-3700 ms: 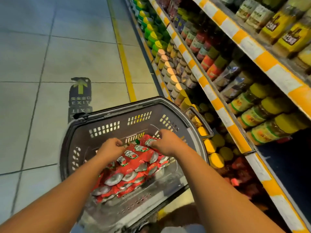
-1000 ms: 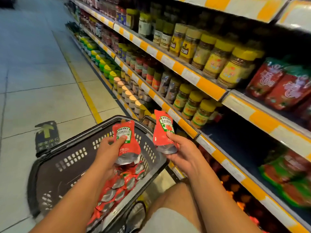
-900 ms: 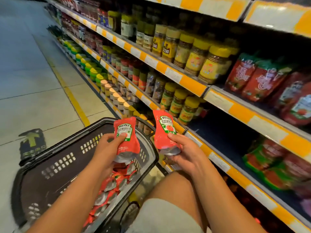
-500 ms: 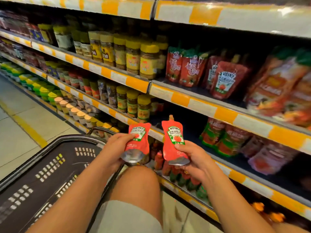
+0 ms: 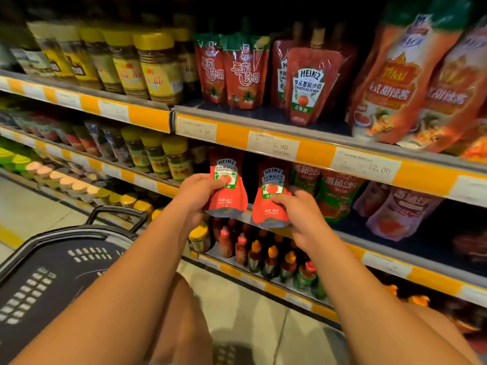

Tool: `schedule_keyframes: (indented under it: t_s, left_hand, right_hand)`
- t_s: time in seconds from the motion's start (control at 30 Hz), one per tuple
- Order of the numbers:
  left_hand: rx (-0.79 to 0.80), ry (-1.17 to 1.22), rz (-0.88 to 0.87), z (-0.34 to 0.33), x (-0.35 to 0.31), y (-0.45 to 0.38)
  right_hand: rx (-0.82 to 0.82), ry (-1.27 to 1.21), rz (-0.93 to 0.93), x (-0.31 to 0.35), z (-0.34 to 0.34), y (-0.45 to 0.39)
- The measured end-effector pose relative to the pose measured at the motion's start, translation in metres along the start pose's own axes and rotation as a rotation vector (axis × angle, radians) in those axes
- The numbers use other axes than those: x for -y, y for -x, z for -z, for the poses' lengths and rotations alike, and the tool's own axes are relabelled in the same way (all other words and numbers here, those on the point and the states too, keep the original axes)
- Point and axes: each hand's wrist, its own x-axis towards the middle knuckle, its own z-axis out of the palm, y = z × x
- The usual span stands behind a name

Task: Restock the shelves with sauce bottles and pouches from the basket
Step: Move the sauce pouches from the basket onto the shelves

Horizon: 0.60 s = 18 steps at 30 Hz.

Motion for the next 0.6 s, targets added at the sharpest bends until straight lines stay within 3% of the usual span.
schedule_keyframes:
  t_s: [0.27,0.6]
  left_hand:
    - [-0.014,0.029,0.028,-0.002,0.003,-0.035]
    - [0.007,0.106,-0.041,0.006,0.007,-0.062]
  right_hand:
    - [-0.087,0.043,0.081,-0.002,-0.028,-0.025]
    - [-0.261,0.178,0.319,-0.015,-0.054,-0.053]
